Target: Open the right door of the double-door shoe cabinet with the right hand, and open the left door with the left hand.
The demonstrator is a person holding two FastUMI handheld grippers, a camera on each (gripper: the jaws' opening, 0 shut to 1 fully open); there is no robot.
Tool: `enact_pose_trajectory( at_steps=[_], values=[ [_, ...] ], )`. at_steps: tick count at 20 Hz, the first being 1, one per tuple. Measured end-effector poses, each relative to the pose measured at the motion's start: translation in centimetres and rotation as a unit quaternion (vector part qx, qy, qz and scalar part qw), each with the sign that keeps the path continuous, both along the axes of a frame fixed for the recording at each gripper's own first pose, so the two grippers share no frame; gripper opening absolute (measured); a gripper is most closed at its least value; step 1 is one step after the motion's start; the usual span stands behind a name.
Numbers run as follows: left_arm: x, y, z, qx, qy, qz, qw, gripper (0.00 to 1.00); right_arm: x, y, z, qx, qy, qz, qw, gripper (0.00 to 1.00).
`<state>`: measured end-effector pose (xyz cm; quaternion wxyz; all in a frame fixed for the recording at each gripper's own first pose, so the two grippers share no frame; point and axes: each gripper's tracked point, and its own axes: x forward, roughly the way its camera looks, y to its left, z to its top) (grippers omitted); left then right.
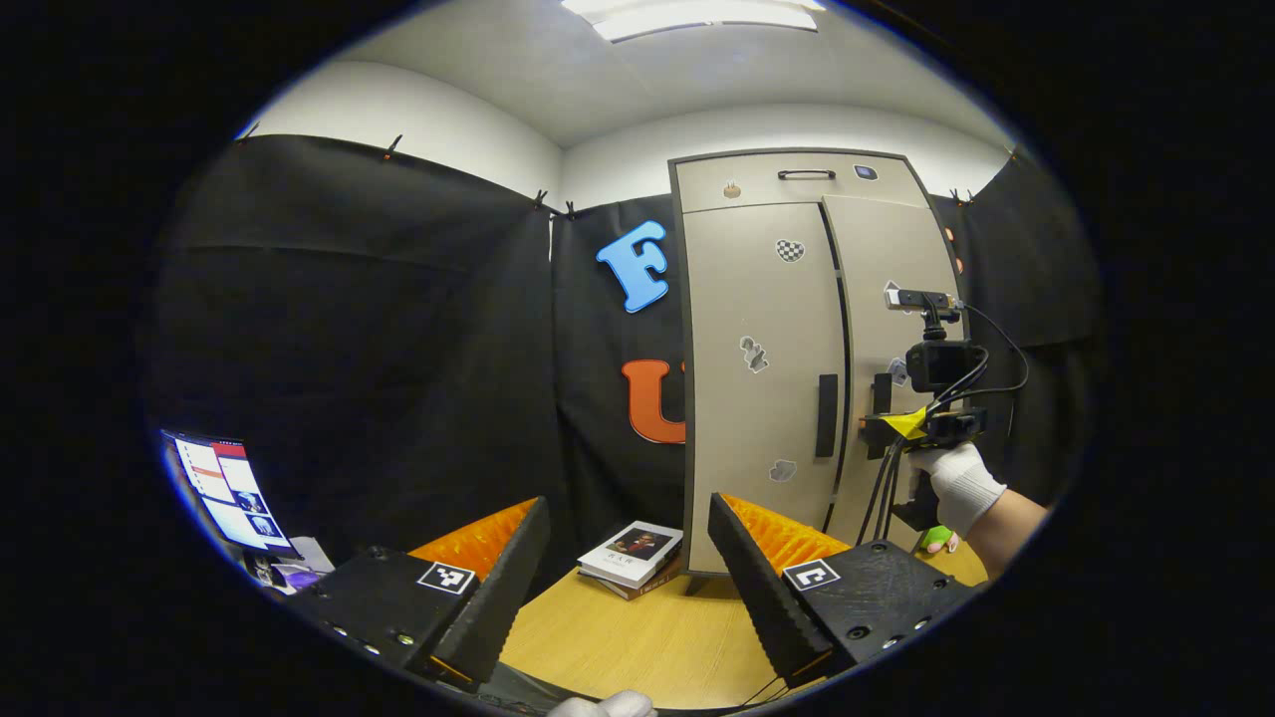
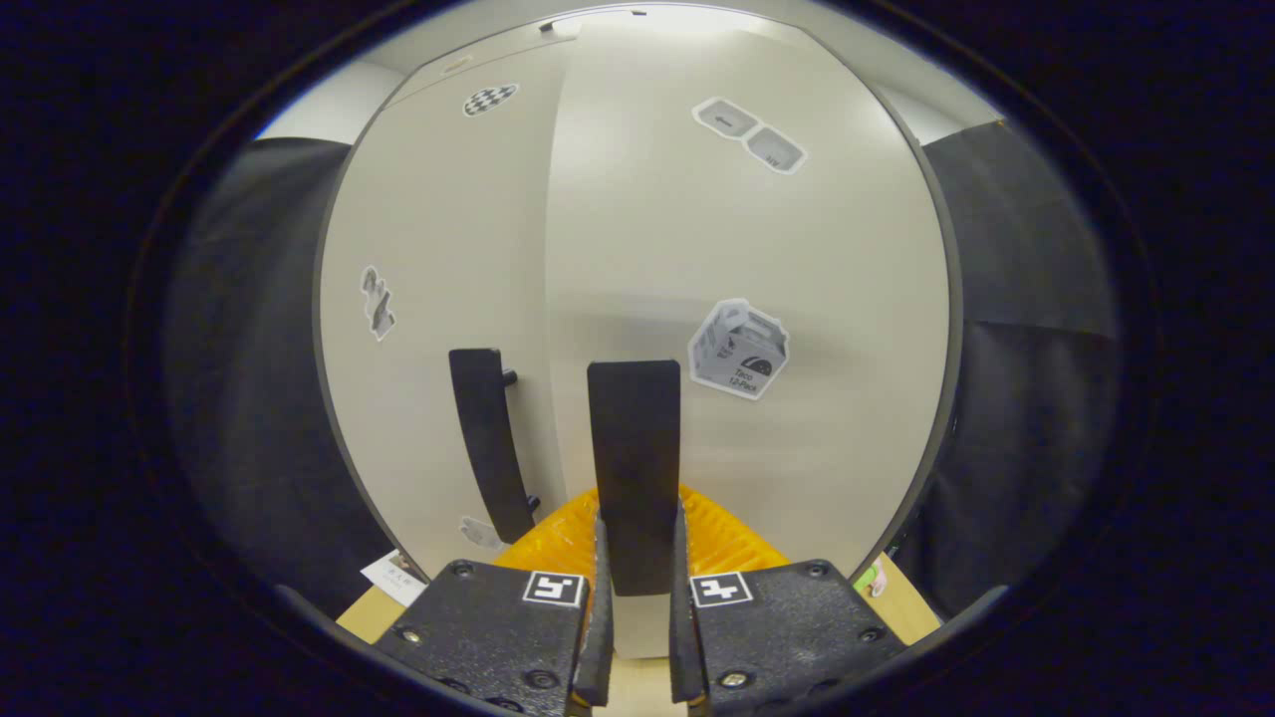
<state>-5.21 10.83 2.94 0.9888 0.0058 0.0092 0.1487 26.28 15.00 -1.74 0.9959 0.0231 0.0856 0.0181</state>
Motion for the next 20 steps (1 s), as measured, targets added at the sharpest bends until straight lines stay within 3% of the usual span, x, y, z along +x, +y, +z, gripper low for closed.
enact_pose_trajectory(
  at_steps=[10, 20],
  values=[
    [-0.5, -0.8, 0.1, -0.010, -0.004, -0.031, 0.999, 0.96, -7.5, -3.8, -0.3, 0.001, -0.006, 0.012, 1.000, 0.23],
    [-1.4, -4.3, 1.0, -0.003, -0.013, -0.070, 0.997, 0.96, -13.6, -10.6, -0.5, -0.001, -0.008, -0.023, 1.000, 0.18]
  ],
)
